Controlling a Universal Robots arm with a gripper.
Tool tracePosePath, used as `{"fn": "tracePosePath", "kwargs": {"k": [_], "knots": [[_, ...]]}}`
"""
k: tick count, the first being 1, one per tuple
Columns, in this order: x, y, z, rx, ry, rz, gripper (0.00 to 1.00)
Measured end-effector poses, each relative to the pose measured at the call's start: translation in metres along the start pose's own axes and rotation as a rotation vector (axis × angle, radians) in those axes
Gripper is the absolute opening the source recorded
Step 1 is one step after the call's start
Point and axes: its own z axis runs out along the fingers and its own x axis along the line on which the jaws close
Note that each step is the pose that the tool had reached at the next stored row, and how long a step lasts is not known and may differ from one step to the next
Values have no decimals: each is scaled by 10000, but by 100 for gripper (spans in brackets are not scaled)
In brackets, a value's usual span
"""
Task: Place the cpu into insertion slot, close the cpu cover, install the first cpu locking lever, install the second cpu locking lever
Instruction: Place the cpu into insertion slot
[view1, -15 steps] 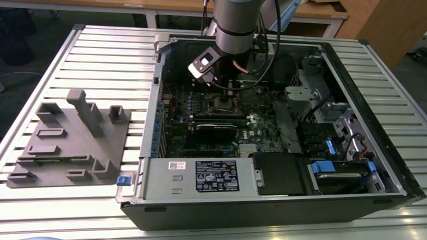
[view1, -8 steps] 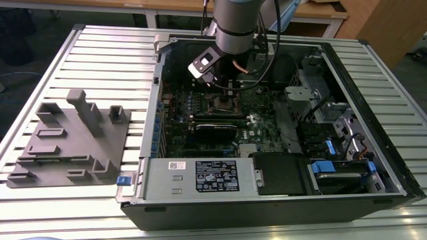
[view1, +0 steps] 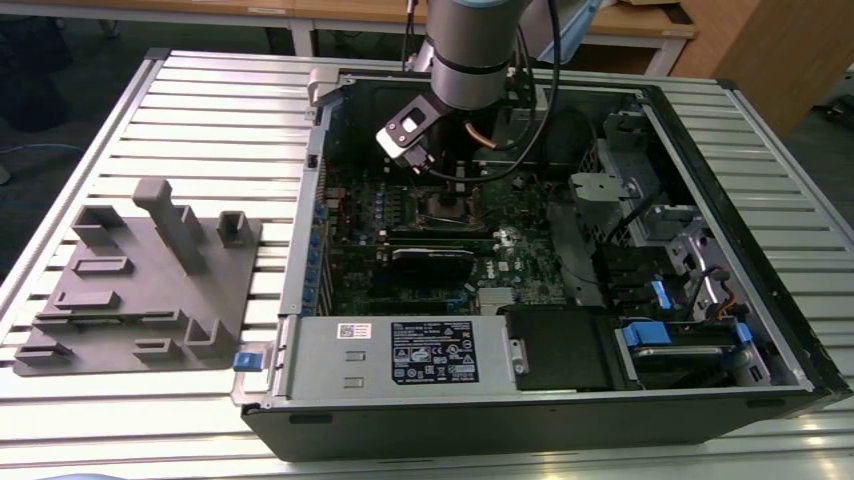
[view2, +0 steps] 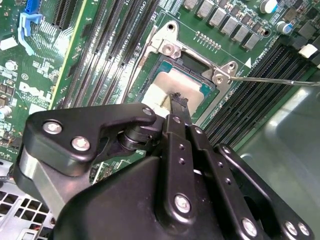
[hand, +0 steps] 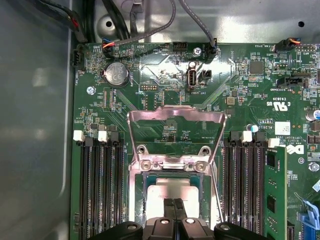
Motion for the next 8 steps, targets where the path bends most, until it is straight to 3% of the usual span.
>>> {"fn": "tracePosePath", "kwargs": {"k": [8], "knots": [[0, 0, 11, -1, 1, 0, 11]]}}
